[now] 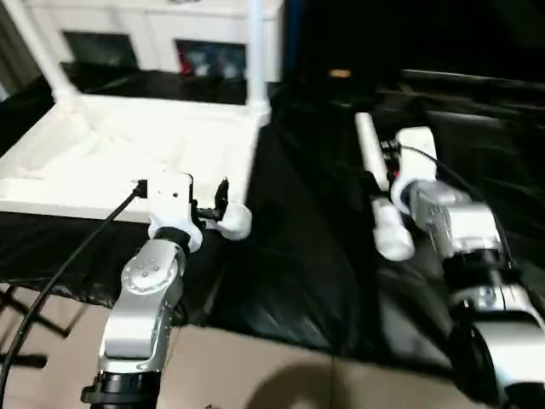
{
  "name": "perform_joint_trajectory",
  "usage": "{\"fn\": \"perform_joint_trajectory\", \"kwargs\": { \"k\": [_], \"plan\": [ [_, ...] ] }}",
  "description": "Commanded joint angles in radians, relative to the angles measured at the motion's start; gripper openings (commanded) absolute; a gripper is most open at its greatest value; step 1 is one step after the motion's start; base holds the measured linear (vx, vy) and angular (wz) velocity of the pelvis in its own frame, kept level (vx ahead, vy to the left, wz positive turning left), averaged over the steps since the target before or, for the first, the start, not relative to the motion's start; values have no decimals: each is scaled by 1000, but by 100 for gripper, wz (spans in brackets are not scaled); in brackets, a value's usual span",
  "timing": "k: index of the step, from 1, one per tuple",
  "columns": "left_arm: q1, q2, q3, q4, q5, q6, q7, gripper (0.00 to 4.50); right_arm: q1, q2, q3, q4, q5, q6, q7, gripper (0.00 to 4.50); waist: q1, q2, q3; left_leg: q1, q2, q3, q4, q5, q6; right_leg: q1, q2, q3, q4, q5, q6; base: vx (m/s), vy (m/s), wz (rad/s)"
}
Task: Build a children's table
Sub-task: Pick table leg
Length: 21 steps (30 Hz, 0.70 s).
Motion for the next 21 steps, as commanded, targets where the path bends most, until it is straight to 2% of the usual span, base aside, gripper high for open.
{"fn": "perform_joint_trajectory", "kwargs": {
  "k": [1, 2, 3, 4, 5, 6, 7, 8, 9, 10, 11, 12, 13, 14, 15, 16, 19, 20, 21],
  "plan": [
    [6, 16, -27, -17, 1, -6, -33, 434, -19, -7, -9, 36, 1, 21, 4, 450, 10, -10, -102, -22, -9, -6, -13, 395, 285, 77, -53, 66, 1, 337, -295, 116, -6, 25],
    [5, 25, -37, -14, 0, -5, -50, 434, -31, -9, -13, 58, 0, 14, 4, 450, 21, -8, -117, -9, 2, -19, 18, 599, 263, 50, -32, 86, 54, 634, -281, 116, -6, 25],
    [4, 33, -45, -12, -2, -7, -66, 434, -41, -9, -22, 75, 2, 14, -5, 450, 23, -9, -117, -10, 0, -23, 31, 682, 241, 40, -20, 96, 72, 750, -259, 103, -18, 27],
    [4, 33, -45, -12, -2, -7, -66, 434, -41, -9, -22, 75, 2, 14, -5, 450, 38, -15, -129, -9, -16, -20, 57, 822, 182, 36, 7, 117, 104, 977, -199, 65, -7, 22],
    [2, 46, -60, -12, -9, -6, -95, 434, -56, -11, -34, 104, 6, 11, -15, 450, 41, -16, -127, -21, -25, -18, 64, 863, 151, 37, 22, 131, 116, 1069, -162, 65, -7, 22],
    [-1, 61, -73, -12, -16, -3, -125, 434, -69, -15, -39, 125, 7, 9, -22, 450, 56, -6, -120, -29, -28, -8, 70, 822, 86, 19, 32, 141, 113, 1112, -114, 16, -13, 19],
    [-1, 61, -73, -12, -16, -3, -125, 434, -69, -15, -39, 125, 7, 9, -22, 450, 56, -8, -113, -44, -26, -5, 67, 748, 51, 21, 31, 151, 105, 1082, -101, -23, -36, 18],
    [-8, 83, -92, -14, -43, 15, -187, 434, -91, -22, -52, 163, 14, 0, -31, 450, 68, -7, -112, -56, -17, 1, 56, 572, -14, 31, 22, 165, 88, 1020, -81, -23, -36, 18],
    [-10, 86, -94, -14, -47, 19, -195, 434, -95, -24, -54, 170, 15, -1, -33, 450, 75, -5, -115, -55, -1, 1, 42, 470, -40, 35, 21, 169, 86, 989, -72, -54, -57, 19],
    [-12, 91, -96, -13, -53, 24, -208, 434, -103, -27, -58, 181, 17, -2, -36, 450, 82, 0, -114, -57, 9, 2, 37, 455, -43, 33, 15, 168, 87, 975, -79, -89, -69, 14],
    [-23, 125, -115, -14, -78, 36, -280, 434, -128, -38, -67, 224, 15, -3, -52, 450, 85, -2, -98, -75, 21, 3, 27, 374, -76, 25, 4, 170, 70, 878, -94, -89, -69, 14],
    [-30, 142, -124, -15, -85, 38, -313, 434, -139, -43, -74, 243, 17, -4, -57, 450, 83, -4, -83, -71, 34, 2, 11, 215, -124, 11, -11, 167, 42, 640, -99, -110, -61, 9],
    [-30, 142, -124, -15, -85, 38, -313, 434, -139, -43, -74, 243, 17, -4, -57, 450, 83, -1, -79, -62, 39, 2, 3, 139, -146, 5, -18, 166, 31, 503, -104, -126, -50, 10],
    [-40, 171, -138, -20, -102, 47, -370, 434, -155, -51, -88, 268, 20, -20, -65, 450, 79, -5, -68, -53, 46, 3, -14, 21, -169, 4, -30, 165, 9, 210, -122, -126, -50, 10],
    [-42, 186, -144, -27, -111, 50, -396, 434, -164, -57, -91, 278, 20, -24, -67, 450, 80, -3, -66, -52, 46, 3, -19, 1, -168, 2, -33, 166, 4, 144, -121, -142, -36, 7],
    [-43, 196, -148, -32, -116, 52, -411, 434, -170, -61, -92, 284, 19, -26, -67, 450, 78, -3, -62, -50, 50, 5, -25, -40, -165, -4, -37, 163, -7, 27, -118, -140, -21, 4],
    [-45, 211, -151, -48, -138, 67, -442, 434, -184, -72, -101, 298, 22, -41, -71, 450, 72, -11, -59, -50, 50, 12, -30, -67, -154, -10, -40, 161, -22, -95, -108, -125, -11, 4],
    [-48, 209, -147, -51, -144, 79, -438, 434, -190, -79, -101, 304, 20, -44, -71, 450, 63, -8, -62, -55, 48, 13, -33, -71, -147, -12, -42, 156, -28, -143, -100, -108, -3, 4],
    [-49, 207, -145, -49, -144, 79, -435, 434, -192, -82, -98, 308, 16, -42, -72, 450, 56, -10, -59, -60, 46, 13, -35, -81, -142, -15, -39, 154, -33, -165, -97, -92, 5, 2]
  ]
}}
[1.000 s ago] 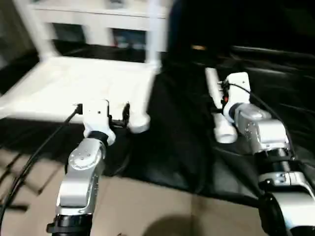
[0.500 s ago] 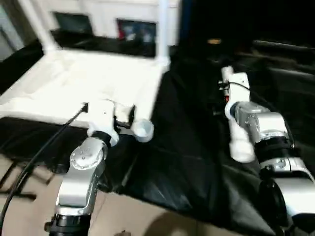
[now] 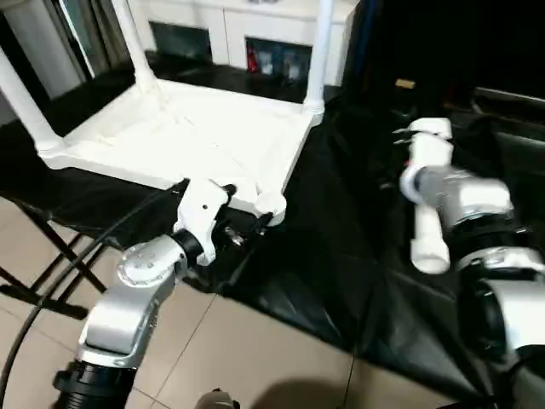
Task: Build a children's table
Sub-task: Pick table leg
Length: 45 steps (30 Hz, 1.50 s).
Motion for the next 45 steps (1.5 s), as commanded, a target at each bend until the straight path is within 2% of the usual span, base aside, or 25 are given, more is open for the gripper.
{"fn": "perform_joint_trajectory", "kwargs": {
  "k": [1, 3, 6, 7, 8, 9, 12, 13, 16, 17, 20, 21, 23, 27, 28, 29, 33, 36, 37, 39, 41, 43, 45],
  "plan": [
    [-12, 4, -4, -17, -8, 16, -1, 434, -16, -9, -4, 12, 4, -10, -7, 450, -10, -10, -58, -1, 12, 2, -71, -156, -42, 48, -77, 36, -117, -200, -145, -78, 11, 1],
    [-12, 7, -5, -18, -23, 23, -16, 434, -24, -22, -4, 37, -5, 13, -24, 450, -19, -10, -58, -2, 10, 1, -71, -177, -40, 44, -77, 35, -121, -235, -138, -69, 11, 0],
    [-6, 26, -16, -32, -46, 38, -58, 434, -34, -37, -8, 72, -6, 54, -32, 450, -29, -10, -62, -8, 8, 0, -71, -155, -36, 44, -76, 31, -122, -216, -147, 0, 0, 0],
    [-2, 35, -23, -42, -57, 45, -79, 434, -38, -43, -9, 86, -5, 71, -31, 450, -30, -6, -66, -11, 8, -1, -70, -135, -35, 45, -76, 30, -119, -186, -152, 0, 0, 0],
    [2, 49, -31, -58, -72, 56, -109, 434, -42, -48, -19, 104, 4, 98, -23, 450, -31, -7, -68, -13, 8, 0, -70, -125, -31, 46, -76, 29, -118, -169, -154, 0, 0, 0],
    [6, 59, -38, -72, -85, 64, -131, 434, -43, -51, -27, 117, 12, 116, -14, 450, -31, -3, -70, -13, 9, 1, -69, -118, -31, 42, -75, 28, -115, -131, -166, 0, 0, 0],
    [16, 89, -59, -111, -121, 93, -194, 434, -34, -56, -35, 145, 24, 148, 7, 450, -34, -5, -74, -20, 9, 4, -65, -87, -18, 45, -72, 24, -109, -33, -192, 0, 0, 0],
    [19, 103, -69, -124, -135, 107, -215, 434, -29, -56, -55, 163, 41, 155, 8, 450, -34, -6, -75, -24, 9, 4, -64, -67, -12, 48, -73, 23, -105, 4, -200, 0, 0, 0],
    [26, 126, -87, -147, -151, 129, -245, 434, -16, -56, -83, 194, 67, 160, 14, 450, -32, -4, -75, -25, 10, 6, -63, -67, -7, 48, -75, 21, -104, 19, -211, 0, 0, 0],
    [30, 135, -95, -157, -154, 138, -255, 450, -7, -56, -98, 213, 78, 159, 13, 422, -32, -6, -75, -25, 13, 6, -63, -60, -4, 48, -76, 19, -104, 29, -216, 0, 0, 0],
    [31, 141, -98, -162, -158, 143, -257, 450, -2, -58, -100, 227, 78, 158, 13, 415, -33, -5, -71, -24, 14, 7, -64, -75, -7, 47, -76, 17, -107, 4, -217, 0, 0, 0],
    [32, 143, -97, -167, -160, 148, -258, 450, 0, -60, -100, 232, 76, 159, 14, 410, -34, -9, -70, -24, 14, 7, -66, -87, -10, 48, -77, 17, -111, -25, -214, 0, 0, 0],
    [32, 147, -96, -175, -165, 154, -259, 450, 1, -62, -99, 237, 73, 161, 16, 374, -35, -9, -68, -23, 14, 7, -67, -99, -16, 46, -78, 17, -113, -66, -205, 0, 0, 0],
    [27, 155, -102, -182, -168, 162, -260, 450, -1, -67, -92, 253, 71, 163, 24, 353, -36, -9, -67, -24, 15, 6, -68, -100, -19, 46, -80, 17, -114, -84, -196, 0, 0, 0],
    [25, 156, -102, -180, -166, 160, -259, 450, -2, -68, -91, 256, 71, 162, 24, 331, -37, -15, -67, -25, 14, 8, -69, -97, -17, 46, -78, 16, -115, -85, -193, 0, 0, 0],
    [21, 157, -102, -175, -160, 154, -258, 450, -2, -67, -89, 257, 70, 161, 23, 331, -37, -9, -68, -24, 15, 7, -68, -94, -19, 44, -79, 16, -115, -85, -192, 0, 0, 0],
    [16, 156, -102, -167, -153, 147, -253, 450, -1, -69, -86, 257, 66, 161, 25, 295, -40, -11, -67, -25, 14, 7, -69, -100, -21, 46, -79, 16, -116, -96, -188, 0, 0, 0],
    [7, 158, -115, -155, -131, 134, -240, 450, 5, -74, -49, 247, 37, 132, 50, 275, -42, -7, -67, -26, 15, 5, -69, -100, -20, 46, -80, 15, -116, -100, -189, 0, 0, 0],
    [6, 157, -116, -154, -129, 134, -238, 450, 6, -74, -44, 246, 33, 125, 52, 264, -43, -9, -67, -26, 14, 6, -69, -99, -19, 46, -79, 15, -116, -97, -191, 0, 0, 0],
    [3, 156, -117, -153, -127, 141, -231, 450, 7, -73, -42, 246, 31, 117, 53, 241, -44, -5, -67, -26, 14, 5, -69, -102, -22, 46, -79, 15, -116, -98, -193, 0, 0, 0],
    [2, 154, -118, -152, -121, 135, -225, 450, 10, -73, -45, 246, 32, 104, 45, 234, -45, -7, -67, -26, 14, 5, -69, -101, -22, 47, -79, 15, -116, -93, -195, 0, 0, 0],
    [1, 155, -119, -152, -117, 130, -222, 450, 11, -73, -47, 247, 34, 101, 42, 209, -45, -8, -67, -26, 14, 5, -69, -102, -21, 47, -79, 15, -116, -89, -195, 0, 0, 0],
    [2, 158, -123, -157, -114, 150, -214, 450, 14, -74, -54, 246, 41, 95, 40, 200, -44, 2, -67, -25, 15, 3, -69, -112, -23, 45, -80, 15, -116, -91, -198, 0, 0, 0]
  ]
}}
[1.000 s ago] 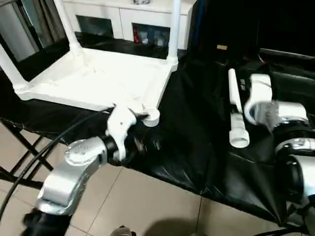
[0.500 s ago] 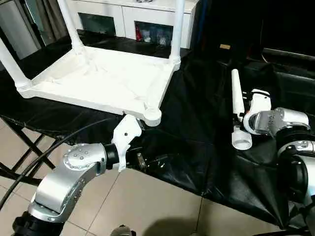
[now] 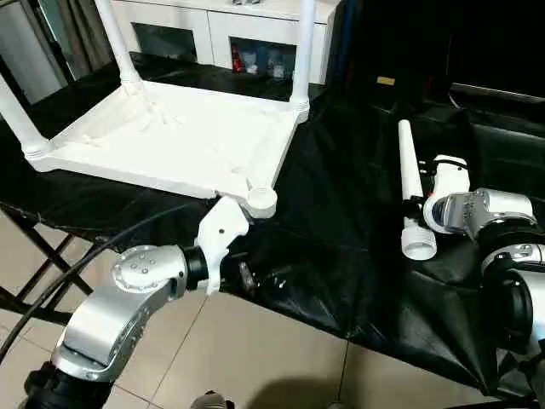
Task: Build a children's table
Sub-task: Pick table leg
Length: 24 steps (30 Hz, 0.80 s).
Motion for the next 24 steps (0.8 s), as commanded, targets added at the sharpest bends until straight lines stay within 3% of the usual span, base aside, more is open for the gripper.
{"fn": "perform_joint_trajectory", "kwargs": {
  "k": [1, 3, 4, 5, 6, 7, 8, 9, 11, 13, 15, 16, 17, 24],
  "plan": [
    [-7, 8, -13, -4, 9, 19, 12, 450, 21, -3, -7, 6, 7, -16, -5, 195, 2, 1, -66, 0, 11, 6, -69, -134, -35, 51, -74, 34, -96, -114, -198, 0, 0, 0],
    [-10, 2, -15, 1, 16, 12, 20, 450, 25, -6, -21, -4, 22, -28, 3, 188, 4, 10, -66, 0, 11, 4, -68, -145, -37, 51, -75, 33, -95, -112, -204, 0, 0, 0],
    [-14, -2, -14, 6, 20, 7, 29, 450, 29, -7, -34, -13, 31, -45, 4, 187, 3, 6, -66, 1, 12, 5, -69, -153, -36, 52, -74, 33, -97, -114, -205, 0, 0, 0],
    [-17, -8, -12, 12, 20, 4, 34, 450, 33, -8, -49, -24, 45, -61, 13, 187, 5, 11, -66, 0, 11, 4, -69, -156, -37, 52, -76, 34, -96, -114, -206, 0, 0, 0],
    [-20, -13, -10, 16, 19, 2, 38, 450, 37, -8, -59, -33, 54, -73, 21, 187, 4, 9, -66, 1, 12, 5, -69, -159, -36, 51, -75, 33, -98, -116, -206, 0, 0, 0],
    [-29, -28, 0, 28, 17, 4, 54, 450, 50, -4, -70, -55, 68, -102, 45, 186, 6, 19, -67, 1, 11, 3, -68, -160, -37, 52, -76, 33, -96, -111, -208, 0, 0, 0],
    [-51, -69, 27, 57, 10, -7, 94, 450, 78, 7, -87, -110, 100, -152, 108, 186, 7, 8, -67, -1, 10, 6, -67, -153, -24, 57, -74, 34, -100, -88, -209, 0, 0, 0],
    [-54, -75, 31, 61, 9, -8, 99, 450, 82, 9, -89, -118, 104, -156, 116, 186, 8, 7, -67, -2, 11, 6, -66, -146, -21, 57, -75, 34, -100, -84, -212, 0, 0, 0],
    [-108, -157, 87, 105, -23, 16, 178, 450, 131, 30, -117, -230, 172, -173, 238, 186, 11, 17, -71, -4, 9, 3, -63, -112, -3, 63, -74, 32, -95, -37, -229, 0, 0, 0],
    [-154, -211, 129, 125, -87, 59, 200, 450, 182, 45, -121, -346, 222, -151, 320, 186, 14, 10, -73, -7, 7, 5, -60, -89, 11, 68, -74, 34, -95, -9, -229, 0, 0, 0],
    [-184, -241, 155, 136, -133, 98, 212, 450, 220, 58, -119, -433, 257, -129, 364, 186, 18, 21, -76, -11, 6, 3, -57, -40, 34, 68, -71, 32, -93, 38, -234, 0, 0, 0],
    [-202, -262, 168, 146, -162, 106, 213, 450, 250, 65, -113, -504, 285, -105, 391, 186, 18, 15, -77, -13, 6, 1, -58, -25, 44, 72, -72, 31, -91, 48, -233, 0, 0, 0],
    [-214, -272, 175, 155, -178, 114, 214, 450, 269, 70, -107, -550, 302, -93, 406, 185, 24, 22, -79, -10, 8, 3, -56, -22, 54, 66, -71, 31, -96, 47, -229, 0, 0, 0],
    [-351, -384, 272, 299, -308, 259, 255, 450, 442, 115, -44, -982, 496, 48, 520, 185, 34, 34, -83, -7, 10, -2, -59, -2, 66, 66, -70, 31, -95, 81, -216, 0, 0, 0]
  ]
}}
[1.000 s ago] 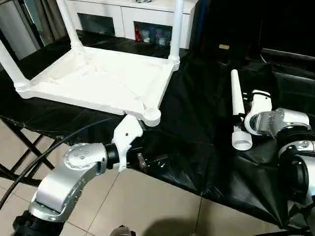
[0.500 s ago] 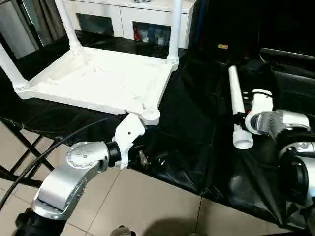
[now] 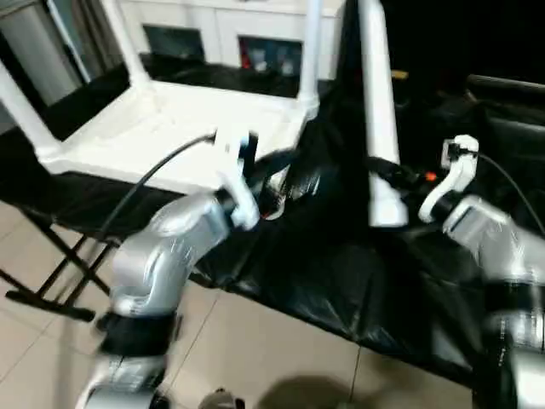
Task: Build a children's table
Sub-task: Pick table leg
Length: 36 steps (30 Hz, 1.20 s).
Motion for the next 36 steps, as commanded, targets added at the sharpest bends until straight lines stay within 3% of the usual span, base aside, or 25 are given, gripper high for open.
{"fn": "perform_joint_trajectory", "kwargs": {
  "k": [1, 3, 5, 6, 7, 11, 12, 13, 14, 19, 20, 22, 23, 24, 25, 27, 28, 30, 33, 34, 36],
  "plan": [
    [-22, -9, 18, 29, -41, 56, 12, 450, 6, 2, 19, -104, 53, 34, 21, 185, 7, -11, -82, 4, 13, -2, -58, -16, 46, 67, -73, 33, -79, 70, -222, 0, 0, 0],
    [-33, -21, 21, 40, -62, 63, 5, 450, 22, 14, 31, -154, 72, 42, 27, 185, 9, -5, -80, 4, 14, -2, -61, -36, 30, 66, -76, 34, -86, 15, -216, 0, 0, 0],
    [-52, -46, 35, 58, -100, 84, 19, 450, 40, 30, 37, -211, 102, 70, 27, 185, 9, -7, -77, 2, 13, -1, -63, -41, 22, 66, -75, 35, -90, 3, -207, 0, 0, 0],
    [-64, -58, 49, 72, -123, 100, 34, 450, 50, 39, 38, -243, 117, 85, 24, 185, 11, 4, -78, 3, 13, -4, -64, -43, 16, 64, -76, 34, -90, 2, -205, 0, 0, 0],
    [-66, -60, 52, 74, -126, 103, 36, 450, 52, 41, 38, -248, 120, 87, 24, 185, 12, 1, -78, 3, 12, -3, -63, -43, 15, 66, -75, 34, -91, 6, -202, 0, 0, 0],
    [-114, -102, 131, 128, -193, 157, 85, 450, 93, 60, 48, -349, 176, 126, 7, 185, 22, 3, -79, 0, 11, -6, -64, -28, 11, 68, -76, 34, -92, 15, -196, 0, 0, 0],
    [-122, -107, 145, 137, -203, 161, 91, 450, 97, 61, 54, -357, 179, 130, 5, 185, 28, 12, -80, 1, 11, -7, -62, -22, 10, 67, -77, 34, -91, 11, -190, 0, 0, 0],
    [-122, -107, 145, 137, -203, 161, 91, 450, 97, 61, 54, -357, 179, 130, 5, 185, 27, 9, -79, 0, 10, -6, -63, -22, 10, 67, -78, 35, -95, 6, -188, 0, 0, 0],
    [-130, -109, 155, 146, -214, 164, 98, 450, 105, 63, 59, -372, 182, 136, -1, 185, 30, 16, -79, -1, 11, -7, -63, -24, 5, 66, -78, 35, -94, -10, -179, 0, 0, 0],
    [-156, -115, 167, 189, -213, 162, 134, 450, 124, 67, 90, -426, 170, 143, -17, 185, 32, 20, -79, -1, 10, -9, -65, -28, -3, 66, -78, 35, -100, -37, -150, 0, 0, 0],
    [-165, -122, 172, 204, -199, 153, 160, 450, 127, 67, 104, -442, 161, 140, -28, 185, 32, 19, -79, -2, 10, -9, -66, -31, -6, 66, -79, 35, -100, -46, -145, 0, 0, 0],
    [-192, -137, 205, 247, -184, 152, 236, 450, 124, 72, 147, -466, 112, 118, -69, 185, 31, 37, -79, 0, 9, -12, -65, -31, -18, 65, -77, 34, -100, -37, -133, 0, 0, 0],
    [-203, -144, 220, 264, -181, 155, 271, 423, 121, 77, 167, -473, 84, 101, -90, 185, 28, 40, -79, 0, 7, -13, -65, -38, -25, 66, -77, 33, -102, -40, -127, 0, 0, 0],
    [-203, -144, 220, 264, -181, 155, 271, 423, 121, 77, 167, -473, 84, 101, -90, 185, 26, 33, -79, -2, 7, -12, -66, -39, -26, 67, -76, 33, -105, -42, -123, 0, 0, 0],
    [-219, -155, 238, 284, -177, 151, 326, 416, 114, 82, 204, -482, 22, 72, -138, 185, 26, 30, -79, -4, 5, -13, -66, -32, -29, 69, -76, 34, -102, -40, -119, 0, 0, 0],
    [-230, -171, 246, 297, -171, 143, 376, 411, 106, 93, 223, -489, -15, 60, -181, 185, 25, 34, -79, -4, 3, -12, -65, -32, -33, 67, -76, 35, -105, -62, -109, 0, 0, 0],
    [-235, -179, 247, 303, -166, 140, 398, 396, 102, 98, 232, -494, -30, 55, -200, 185, 22, 43, -78, -2, 4, -13, -64, -40, -36, 64, -76, 35, -110, -71, -107, 0, 0, 0],
    [-235, -190, 239, 300, -159, 139, 415, 371, 98, 106, 250, -500, -53, 50, -225, 185, 24, 40, -80, -5, 4, -15, -66, -26, -34, 67, -76, 35, -105, -59, -104, 0, 0, 0],
    [-235, -234, 225, 291, -126, 128, 495, 360, 92, 125, 318, -518, -136, 25, -300, 185, 24, 47, -80, -5, 5, -16, -65, -22, -37, 65, -76, 35, -104, -50, -96, 0, 0, 0],
    [-237, -248, 226, 291, -118, 118, 520, 334, 92, 129, 334, -524, -157, 13, -312, 185, 23, 52, -81, -5, 5, -16, -66, -18, -42, 65, -75, 34, -102, -40, -92, 0, 0, 0],
    [-238, -257, 228, 291, -114, 112, 535, 327, 91, 133, 343, -527, -168, 7, -320, 185, 22, 51, -81, -5, 5, -17, -67, -20, -45, 66, -76, 35, -102, -29, -90, 0, 0, 0]
  ]
}}
